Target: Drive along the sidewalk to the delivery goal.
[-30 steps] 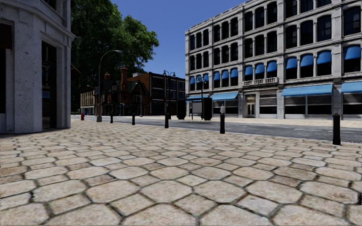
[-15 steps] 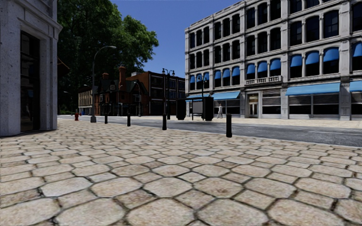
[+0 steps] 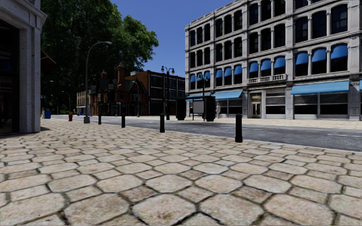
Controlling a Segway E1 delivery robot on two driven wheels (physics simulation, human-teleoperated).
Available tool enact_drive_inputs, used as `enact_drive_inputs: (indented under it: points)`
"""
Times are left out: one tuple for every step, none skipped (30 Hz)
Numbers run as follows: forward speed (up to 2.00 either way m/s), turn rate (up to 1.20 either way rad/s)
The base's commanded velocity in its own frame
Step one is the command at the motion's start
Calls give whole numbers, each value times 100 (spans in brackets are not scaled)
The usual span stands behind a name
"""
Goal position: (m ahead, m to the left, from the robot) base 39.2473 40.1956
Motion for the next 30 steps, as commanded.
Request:
enact_drive_inputs:
  points:
    - [200, 0]
    - [200, 0]
    - [200, 0]
    - [200, 0]
    - [200, 0]
    - [200, 0]
    - [200, 0]
    - [200, 0]
    - [200, 0]
    - [200, 0]
    - [200, 0]
    - [200, 0]
    - [200, 0]
    - [200, 0]
    - [200, 0]
    - [200, 0]
    - [200, 0]
    - [200, 0]
    - [200, 0]
    - [200, 0]
    - [200, 0]
    - [200, 0]
    - [200, 0]
    - [200, 0]
    - [200, 0]
    - [200, 0]
    - [200, 10]
    - [200, 20]
    - [200, 20]
    - [200, 27]
